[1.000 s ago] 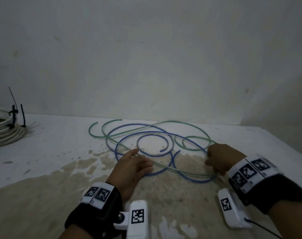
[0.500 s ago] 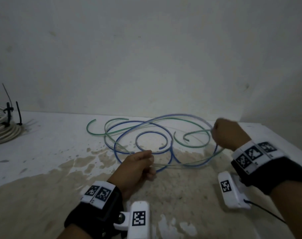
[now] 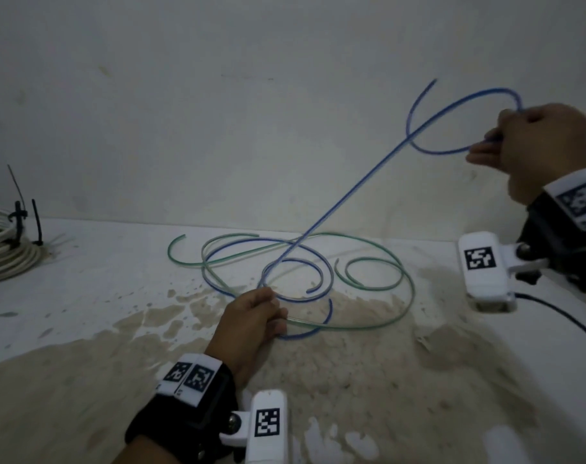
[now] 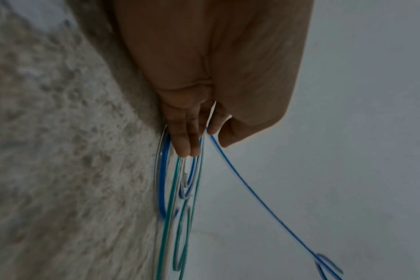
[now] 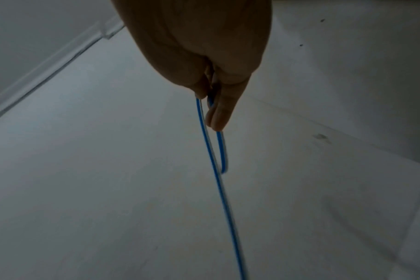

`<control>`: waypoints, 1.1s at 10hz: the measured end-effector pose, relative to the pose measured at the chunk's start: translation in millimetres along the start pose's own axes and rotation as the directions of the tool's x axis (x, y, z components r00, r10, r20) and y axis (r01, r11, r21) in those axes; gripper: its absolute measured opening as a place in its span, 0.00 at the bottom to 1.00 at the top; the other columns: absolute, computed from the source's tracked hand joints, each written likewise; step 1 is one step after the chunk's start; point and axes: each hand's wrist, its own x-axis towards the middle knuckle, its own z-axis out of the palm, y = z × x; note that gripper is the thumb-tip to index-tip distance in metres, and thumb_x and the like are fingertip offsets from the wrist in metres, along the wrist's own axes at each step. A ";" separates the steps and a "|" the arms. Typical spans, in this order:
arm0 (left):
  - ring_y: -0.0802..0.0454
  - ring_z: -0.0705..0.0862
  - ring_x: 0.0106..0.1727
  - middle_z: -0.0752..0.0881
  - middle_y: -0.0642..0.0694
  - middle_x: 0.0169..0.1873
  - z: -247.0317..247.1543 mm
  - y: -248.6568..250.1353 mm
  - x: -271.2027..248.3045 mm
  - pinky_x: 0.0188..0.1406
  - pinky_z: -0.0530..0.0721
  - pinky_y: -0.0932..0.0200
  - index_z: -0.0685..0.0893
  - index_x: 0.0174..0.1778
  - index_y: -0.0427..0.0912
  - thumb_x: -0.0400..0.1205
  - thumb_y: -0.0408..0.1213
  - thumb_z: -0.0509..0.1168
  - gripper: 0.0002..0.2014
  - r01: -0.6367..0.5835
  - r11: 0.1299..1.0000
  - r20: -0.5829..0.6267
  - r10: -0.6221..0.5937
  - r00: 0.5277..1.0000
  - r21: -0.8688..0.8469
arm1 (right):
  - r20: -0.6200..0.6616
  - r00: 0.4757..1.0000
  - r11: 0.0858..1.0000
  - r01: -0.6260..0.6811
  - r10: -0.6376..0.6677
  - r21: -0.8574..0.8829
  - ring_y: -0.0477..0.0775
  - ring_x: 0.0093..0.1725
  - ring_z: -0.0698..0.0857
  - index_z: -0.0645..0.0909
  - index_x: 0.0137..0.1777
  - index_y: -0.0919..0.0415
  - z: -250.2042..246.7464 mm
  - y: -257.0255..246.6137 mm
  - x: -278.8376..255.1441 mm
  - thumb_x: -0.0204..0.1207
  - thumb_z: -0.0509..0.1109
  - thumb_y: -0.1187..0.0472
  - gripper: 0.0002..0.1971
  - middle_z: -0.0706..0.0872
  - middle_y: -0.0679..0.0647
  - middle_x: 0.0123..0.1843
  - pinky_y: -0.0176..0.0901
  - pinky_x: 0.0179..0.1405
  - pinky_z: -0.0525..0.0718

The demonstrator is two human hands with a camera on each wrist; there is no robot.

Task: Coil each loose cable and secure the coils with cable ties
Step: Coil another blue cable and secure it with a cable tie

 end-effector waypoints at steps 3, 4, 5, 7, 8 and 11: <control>0.45 0.80 0.40 0.84 0.38 0.38 -4.5 -5.0 5.1 0.28 0.80 0.57 0.82 0.53 0.38 0.83 0.29 0.63 0.05 0.015 0.991 -0.074 -0.005 0.997 0.137 | -0.088 0.964 0.964 0.239 -0.250 -0.119 0.63 0.45 0.88 0.75 0.44 0.63 -45.6 -26.6 65.6 0.68 0.64 0.29 0.32 0.83 0.57 0.39 0.45 0.40 0.87; 0.44 0.85 0.44 0.88 0.40 0.43 -6.4 -6.4 7.5 0.44 0.84 0.51 0.85 0.56 0.39 0.81 0.30 0.67 0.09 -0.009 0.978 -0.071 0.024 0.997 0.208 | -0.086 0.933 0.933 0.355 -0.349 0.064 0.56 0.39 0.87 0.75 0.50 0.67 -56.3 -45.3 74.0 0.54 0.71 0.23 0.45 0.85 0.69 0.47 0.42 0.40 0.86; 0.47 0.87 0.52 0.89 0.45 0.51 -8.2 -6.6 4.7 0.58 0.85 0.48 0.85 0.58 0.46 0.81 0.35 0.68 0.10 -0.055 0.938 -0.060 0.080 0.995 0.342 | 0.036 0.928 0.928 0.367 -0.370 0.068 0.53 0.38 0.87 0.73 0.44 0.59 -34.6 -75.0 20.4 0.70 0.67 0.39 0.21 0.85 0.68 0.48 0.42 0.44 0.87; 0.47 0.82 0.49 0.82 0.44 0.51 -3.5 7.3 -4.0 0.45 0.78 0.59 0.78 0.55 0.45 0.77 0.34 0.72 0.14 -0.205 0.620 -0.003 0.318 0.948 0.757 | 0.214 0.873 0.890 0.455 -0.439 -0.029 0.61 0.36 0.88 0.73 0.44 0.62 -15.1 -87.4 -38.8 0.84 0.60 0.61 0.07 0.80 0.57 0.36 0.52 0.40 0.90; 0.45 0.81 0.59 0.81 0.45 0.54 8.6 16.3 -0.1 0.51 0.75 0.59 0.77 0.66 0.42 0.79 0.37 0.70 0.19 -0.263 0.466 0.086 0.367 0.926 0.845 | 0.276 0.883 0.917 0.398 -0.379 -0.014 0.62 0.37 0.89 0.74 0.41 0.57 -17.5 -85.8 -52.1 0.83 0.62 0.61 0.08 0.83 0.59 0.38 0.54 0.40 0.90; 0.53 0.76 0.31 0.75 0.47 0.30 35.6 23.1 49.8 0.36 0.78 0.60 0.73 0.29 0.44 0.83 0.41 0.64 0.16 -0.118 -0.215 0.117 -0.013 0.993 0.970 | 0.301 0.874 0.920 0.389 -0.383 0.043 0.59 0.36 0.89 0.74 0.41 0.55 -34.3 -79.2 -70.1 0.82 0.63 0.62 0.08 0.84 0.57 0.38 0.49 0.39 0.90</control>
